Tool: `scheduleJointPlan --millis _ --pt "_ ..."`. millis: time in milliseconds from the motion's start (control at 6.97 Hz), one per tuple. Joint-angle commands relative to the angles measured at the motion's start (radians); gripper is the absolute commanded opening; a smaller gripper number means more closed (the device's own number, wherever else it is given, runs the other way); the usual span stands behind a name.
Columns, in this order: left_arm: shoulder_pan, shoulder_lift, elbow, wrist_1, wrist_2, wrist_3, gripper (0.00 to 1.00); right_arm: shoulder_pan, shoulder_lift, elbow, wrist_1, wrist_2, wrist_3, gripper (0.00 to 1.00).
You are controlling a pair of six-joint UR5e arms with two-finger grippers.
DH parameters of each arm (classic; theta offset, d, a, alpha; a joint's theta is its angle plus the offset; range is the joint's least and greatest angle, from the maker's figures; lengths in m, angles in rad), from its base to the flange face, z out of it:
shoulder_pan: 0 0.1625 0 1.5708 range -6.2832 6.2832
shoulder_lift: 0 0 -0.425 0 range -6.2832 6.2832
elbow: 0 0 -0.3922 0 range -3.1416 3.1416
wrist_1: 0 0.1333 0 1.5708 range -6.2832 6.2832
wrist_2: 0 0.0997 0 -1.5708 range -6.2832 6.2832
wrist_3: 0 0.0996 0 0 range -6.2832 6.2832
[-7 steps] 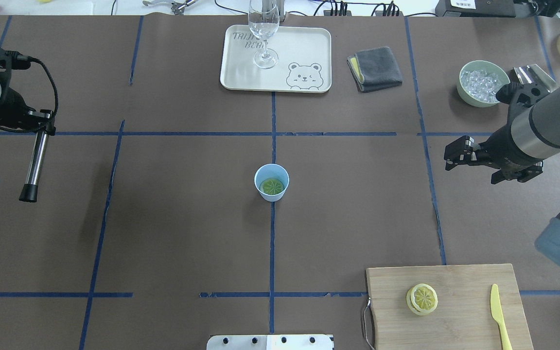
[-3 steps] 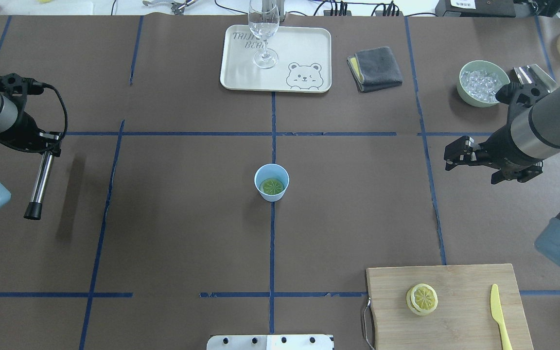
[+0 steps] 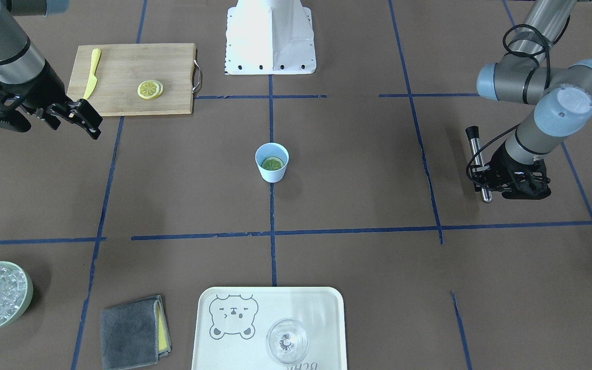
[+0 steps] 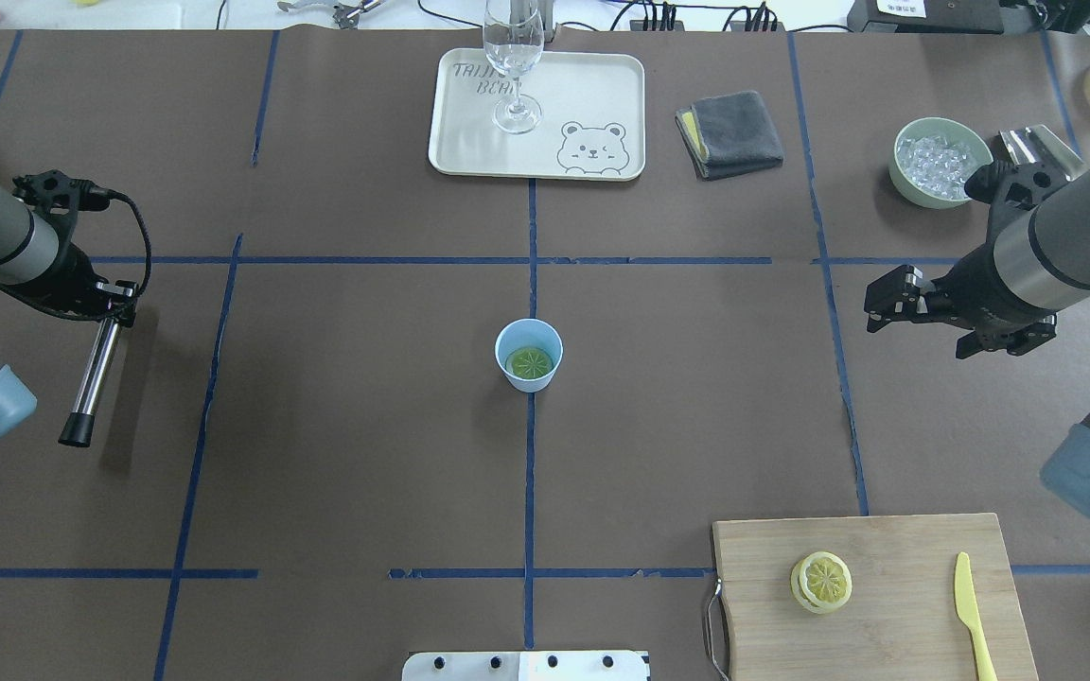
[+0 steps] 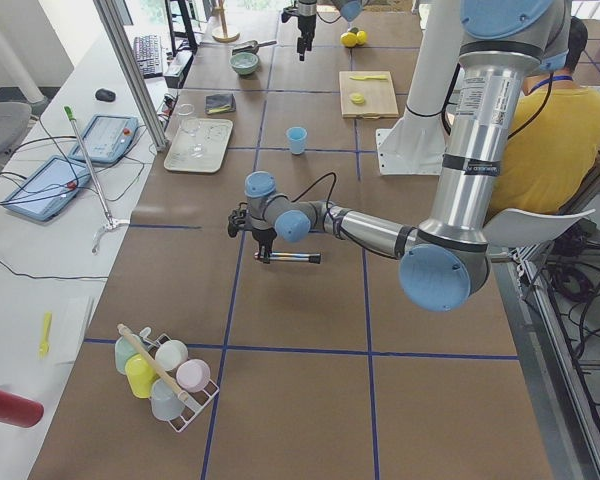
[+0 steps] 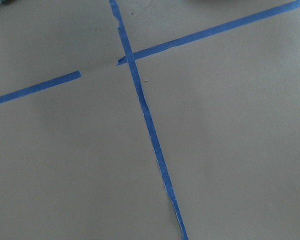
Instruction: Squeeze lemon into cup
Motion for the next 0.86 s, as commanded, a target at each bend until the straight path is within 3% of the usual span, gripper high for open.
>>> scheduleJointPlan --millis 0,287,431,574,718 --pt "0.002 0.001 0.006 0.000 0.000 -0.006 0.08 0.000 -0.002 0.000 0.000 0.000 0.000 1.00" --pt "0.003 0.001 0.008 0.000 0.000 -0.006 0.11 0.000 -0.002 0.000 0.000 0.000 0.000 1.00" --pt "0.005 0.001 0.008 0.000 0.000 -0.006 0.18 0.000 -0.001 -0.002 0.000 0.000 0.000 1.00" --pt "0.005 0.001 0.008 0.000 0.000 -0.005 0.29 0.000 -0.001 -0.003 0.000 0.000 0.000 1.00" --pt "0.005 0.000 0.006 0.000 0.000 0.001 0.49 0.000 -0.001 -0.005 0.000 0.002 0.000 1.00"
